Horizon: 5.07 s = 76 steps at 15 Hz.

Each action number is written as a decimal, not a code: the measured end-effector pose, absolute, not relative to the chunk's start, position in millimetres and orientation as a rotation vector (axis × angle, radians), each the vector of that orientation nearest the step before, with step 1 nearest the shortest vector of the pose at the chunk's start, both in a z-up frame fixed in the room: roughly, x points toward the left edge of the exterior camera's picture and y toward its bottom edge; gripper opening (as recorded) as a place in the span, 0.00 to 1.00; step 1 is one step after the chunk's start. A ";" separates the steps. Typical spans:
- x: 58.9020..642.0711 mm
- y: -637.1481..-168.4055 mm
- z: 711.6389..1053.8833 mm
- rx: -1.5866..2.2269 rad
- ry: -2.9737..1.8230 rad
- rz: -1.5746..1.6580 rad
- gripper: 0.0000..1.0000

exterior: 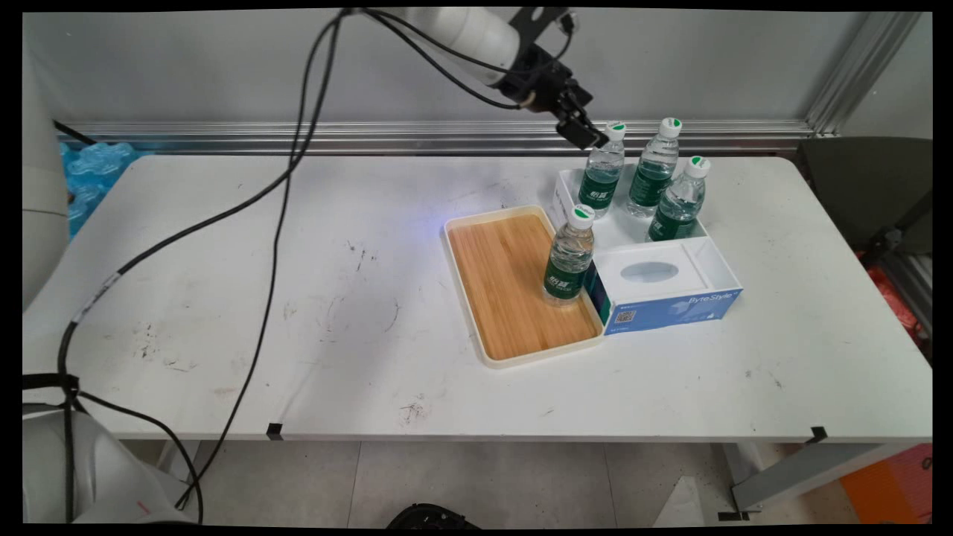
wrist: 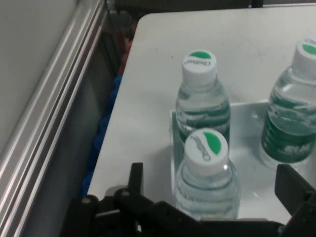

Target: Pick up the green bottle from the white box, then place the picked object on the tray

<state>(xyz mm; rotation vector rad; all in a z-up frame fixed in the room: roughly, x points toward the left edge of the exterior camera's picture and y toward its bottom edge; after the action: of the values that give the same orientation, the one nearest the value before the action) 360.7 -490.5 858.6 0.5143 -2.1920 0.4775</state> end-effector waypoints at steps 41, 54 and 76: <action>319.0 -514.1 845.4 0.447 -2.125 0.471 0.00; 391.0 -404.6 895.9 0.434 -2.190 0.427 0.00; 423.0 -266.7 830.1 0.313 -2.213 0.333 0.00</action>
<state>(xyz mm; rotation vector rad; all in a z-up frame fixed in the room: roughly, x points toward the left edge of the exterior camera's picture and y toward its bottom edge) 423.0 -266.7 830.1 0.3134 -2.2125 0.3330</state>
